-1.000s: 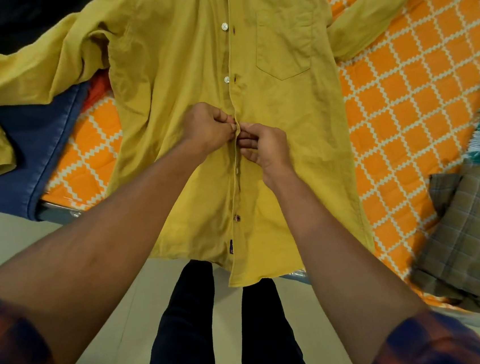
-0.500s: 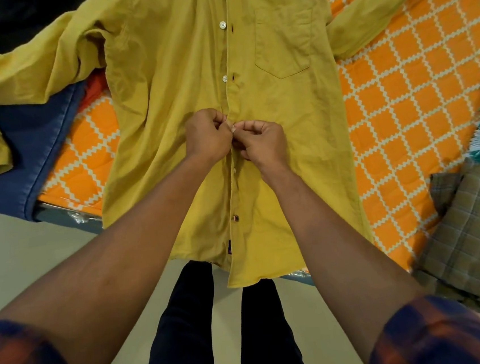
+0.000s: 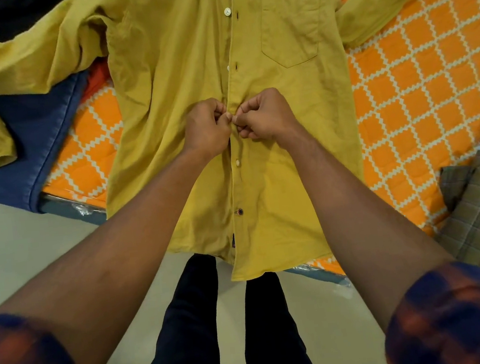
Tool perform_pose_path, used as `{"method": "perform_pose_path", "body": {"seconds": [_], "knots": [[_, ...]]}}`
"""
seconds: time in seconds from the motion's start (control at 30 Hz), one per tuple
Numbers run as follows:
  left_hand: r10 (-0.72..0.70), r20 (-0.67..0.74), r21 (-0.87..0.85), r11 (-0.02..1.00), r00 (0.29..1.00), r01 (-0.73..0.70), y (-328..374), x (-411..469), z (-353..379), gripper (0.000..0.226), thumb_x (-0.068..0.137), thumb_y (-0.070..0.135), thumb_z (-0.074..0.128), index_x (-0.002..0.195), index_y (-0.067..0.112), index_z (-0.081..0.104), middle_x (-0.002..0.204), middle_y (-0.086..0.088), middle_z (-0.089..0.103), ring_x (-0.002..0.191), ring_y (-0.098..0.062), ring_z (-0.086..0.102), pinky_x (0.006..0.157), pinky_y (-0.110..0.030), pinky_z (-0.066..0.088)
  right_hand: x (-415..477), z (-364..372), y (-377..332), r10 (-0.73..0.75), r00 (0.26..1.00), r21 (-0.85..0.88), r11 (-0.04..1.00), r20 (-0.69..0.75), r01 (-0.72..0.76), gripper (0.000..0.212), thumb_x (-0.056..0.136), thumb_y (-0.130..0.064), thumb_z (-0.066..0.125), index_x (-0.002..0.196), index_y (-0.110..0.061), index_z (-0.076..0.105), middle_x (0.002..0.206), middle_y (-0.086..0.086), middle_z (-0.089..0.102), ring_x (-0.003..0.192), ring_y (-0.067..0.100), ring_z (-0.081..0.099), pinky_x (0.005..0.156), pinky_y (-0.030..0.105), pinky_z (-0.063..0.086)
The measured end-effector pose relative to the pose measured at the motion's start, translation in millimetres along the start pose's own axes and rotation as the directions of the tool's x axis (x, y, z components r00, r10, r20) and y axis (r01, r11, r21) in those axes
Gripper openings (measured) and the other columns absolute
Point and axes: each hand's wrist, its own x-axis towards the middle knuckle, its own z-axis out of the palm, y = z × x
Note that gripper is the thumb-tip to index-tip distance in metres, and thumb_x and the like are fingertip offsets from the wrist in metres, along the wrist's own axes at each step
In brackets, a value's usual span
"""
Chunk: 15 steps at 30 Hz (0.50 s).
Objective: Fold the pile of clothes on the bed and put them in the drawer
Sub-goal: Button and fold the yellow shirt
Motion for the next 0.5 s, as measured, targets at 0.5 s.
{"method": "perform_pose_path", "body": {"seconds": [0.5], "knots": [[-0.149,-0.064,-0.102,0.985,0.987,0.142,3.2,-5.5,5.4,0.009,0.095,0.012,0.061,0.094,0.012,0.069,0.079,0.004,0.063,0.070,-0.007,0.057,0.060,-0.011,0.044,-0.2,-7.9,1.1,-0.003,0.992,0.049,0.999,0.124,-0.003,0.011,0.090,-0.007,0.072,0.079,-0.007,0.071,0.059,0.003,0.063,0.051,0.011,0.065,0.047,0.023,0.046]]}}
